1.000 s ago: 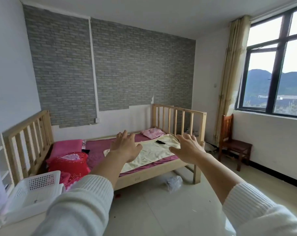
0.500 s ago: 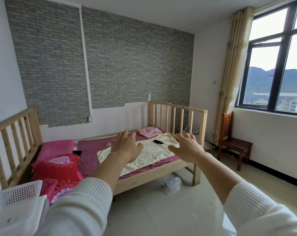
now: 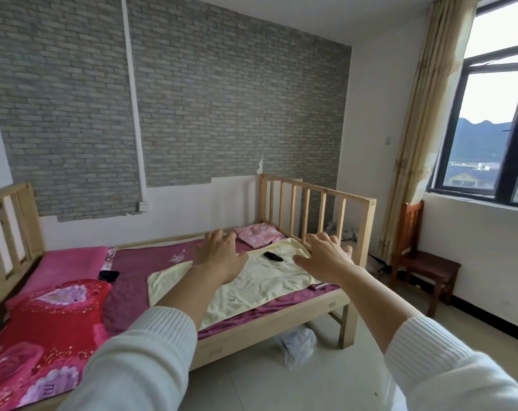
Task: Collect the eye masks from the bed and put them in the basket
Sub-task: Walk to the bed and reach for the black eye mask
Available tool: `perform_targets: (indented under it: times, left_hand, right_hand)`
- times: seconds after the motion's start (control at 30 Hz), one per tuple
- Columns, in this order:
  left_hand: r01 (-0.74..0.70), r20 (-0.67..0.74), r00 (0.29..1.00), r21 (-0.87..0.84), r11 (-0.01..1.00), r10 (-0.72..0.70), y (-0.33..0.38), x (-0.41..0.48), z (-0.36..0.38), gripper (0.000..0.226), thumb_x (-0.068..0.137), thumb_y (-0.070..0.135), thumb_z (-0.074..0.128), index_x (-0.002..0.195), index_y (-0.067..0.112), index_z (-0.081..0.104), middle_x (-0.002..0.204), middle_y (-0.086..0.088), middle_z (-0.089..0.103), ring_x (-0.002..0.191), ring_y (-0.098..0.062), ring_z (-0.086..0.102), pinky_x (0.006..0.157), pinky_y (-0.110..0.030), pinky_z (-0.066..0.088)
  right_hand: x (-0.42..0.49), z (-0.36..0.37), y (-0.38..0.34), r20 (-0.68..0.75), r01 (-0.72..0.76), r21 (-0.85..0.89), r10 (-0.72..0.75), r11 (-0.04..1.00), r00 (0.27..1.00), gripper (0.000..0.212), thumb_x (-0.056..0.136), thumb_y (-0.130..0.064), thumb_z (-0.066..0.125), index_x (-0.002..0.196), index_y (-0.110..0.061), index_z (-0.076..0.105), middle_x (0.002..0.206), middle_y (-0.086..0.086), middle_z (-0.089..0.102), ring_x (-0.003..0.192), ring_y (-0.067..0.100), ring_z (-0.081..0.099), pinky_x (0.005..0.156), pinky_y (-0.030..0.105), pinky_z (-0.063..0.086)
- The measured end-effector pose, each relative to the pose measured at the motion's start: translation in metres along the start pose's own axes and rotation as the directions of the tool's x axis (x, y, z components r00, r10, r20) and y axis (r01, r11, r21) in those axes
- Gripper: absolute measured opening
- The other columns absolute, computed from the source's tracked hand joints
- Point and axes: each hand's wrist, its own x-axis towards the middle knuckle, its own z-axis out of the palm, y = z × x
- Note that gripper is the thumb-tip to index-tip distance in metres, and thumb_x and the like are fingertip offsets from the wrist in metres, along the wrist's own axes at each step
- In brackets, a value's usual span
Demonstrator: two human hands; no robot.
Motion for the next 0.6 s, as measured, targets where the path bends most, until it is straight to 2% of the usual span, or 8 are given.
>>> perform_targets:
  times: [0.13, 0.23, 0.37, 0.6]
  left_hand:
    - [0.009, 0.029, 1.000, 0.019, 1.000, -0.009, 0.001, 0.067, 0.037, 0.058, 0.092, 0.045, 0.042, 0.143, 0.017, 0.038, 0.152, -0.005, 0.036, 0.141, -0.028, 0.028, 0.112, -0.054, 0.030]
    - [-0.009, 0.040, 0.999, 0.016, 1.000, 0.008, -0.001, 0.123, 0.065, 0.058, 0.092, 0.044, 0.043, 0.142, 0.016, 0.039, 0.150, -0.007, 0.037, 0.139, -0.028, 0.029, 0.111, -0.052, 0.033]
    - [-0.013, 0.037, 0.999, 0.026, 1.000, 0.012, -0.009, 0.208, 0.100, 0.058, 0.091, 0.044, 0.043, 0.142, 0.017, 0.039, 0.150, -0.008, 0.037, 0.139, -0.028, 0.029, 0.110, -0.051, 0.034]
    - [-0.042, 0.041, 0.998, 0.061, 0.997, 0.039, -0.016, 0.383, 0.140, 0.056, 0.090, 0.042, 0.041, 0.139, 0.015, 0.042, 0.143, -0.011, 0.043, 0.134, -0.030, 0.035, 0.103, -0.048, 0.039]
  right_hand:
    - [0.061, 0.036, 0.019, 0.034, -0.003, 0.010, 0.002, 1.000, 0.999, 0.070, 0.083, -0.056, 0.050, 0.143, -0.023, 0.034, 0.149, 0.005, 0.036, 0.137, 0.029, 0.029, 0.108, 0.060, 0.022]
    - [0.114, 0.064, 0.030, 0.056, -0.002, 0.002, 0.002, 1.000, 0.998, 0.073, 0.083, -0.056, 0.050, 0.145, -0.022, 0.031, 0.152, 0.005, 0.032, 0.140, 0.029, 0.026, 0.110, 0.062, 0.019]
    - [0.202, 0.094, 0.042, 0.062, 0.017, -0.059, -0.013, 0.998, 0.998, 0.068, 0.084, -0.056, 0.052, 0.141, -0.022, 0.036, 0.147, 0.007, 0.037, 0.137, 0.030, 0.028, 0.108, 0.063, 0.022]
    - [0.366, 0.132, 0.056, 0.006, -0.018, -0.061, 0.018, 0.998, 1.000, 0.060, 0.085, -0.052, 0.052, 0.135, -0.021, 0.041, 0.141, 0.008, 0.043, 0.134, 0.030, 0.033, 0.107, 0.061, 0.027]
